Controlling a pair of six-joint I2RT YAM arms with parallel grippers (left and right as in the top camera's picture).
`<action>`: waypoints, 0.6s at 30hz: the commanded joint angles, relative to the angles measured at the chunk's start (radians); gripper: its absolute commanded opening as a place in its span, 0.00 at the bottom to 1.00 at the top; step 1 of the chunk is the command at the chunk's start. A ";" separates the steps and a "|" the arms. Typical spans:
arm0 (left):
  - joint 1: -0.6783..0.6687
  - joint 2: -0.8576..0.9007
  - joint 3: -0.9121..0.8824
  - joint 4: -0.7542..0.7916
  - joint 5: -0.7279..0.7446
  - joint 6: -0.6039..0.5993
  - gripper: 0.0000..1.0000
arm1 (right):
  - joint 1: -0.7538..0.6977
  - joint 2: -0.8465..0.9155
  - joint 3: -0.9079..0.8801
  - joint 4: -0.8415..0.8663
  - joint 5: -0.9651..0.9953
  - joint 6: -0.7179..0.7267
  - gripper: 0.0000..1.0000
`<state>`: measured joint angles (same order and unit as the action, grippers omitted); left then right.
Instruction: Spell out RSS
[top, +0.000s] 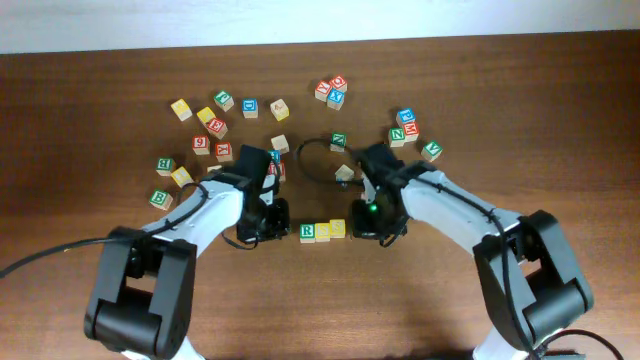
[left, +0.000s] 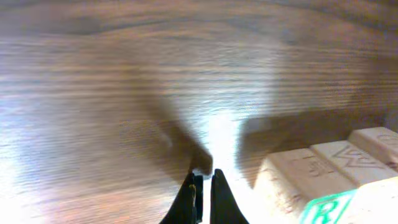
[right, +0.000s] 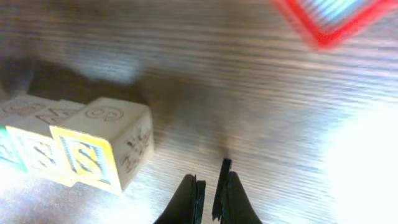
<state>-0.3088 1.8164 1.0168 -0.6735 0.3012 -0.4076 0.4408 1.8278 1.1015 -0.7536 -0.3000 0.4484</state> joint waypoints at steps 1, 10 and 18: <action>0.026 -0.068 -0.005 -0.050 -0.072 0.016 0.00 | -0.039 0.011 0.121 -0.071 0.020 -0.029 0.04; 0.026 -0.068 -0.006 -0.072 -0.100 0.016 0.00 | -0.012 0.014 0.254 -0.069 -0.009 0.005 0.04; 0.025 -0.068 -0.006 -0.071 -0.100 0.016 0.00 | 0.078 0.042 0.237 0.013 0.012 0.067 0.04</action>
<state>-0.2863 1.7691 1.0161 -0.7444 0.2089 -0.4072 0.4824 1.8366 1.3426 -0.7658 -0.2970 0.4805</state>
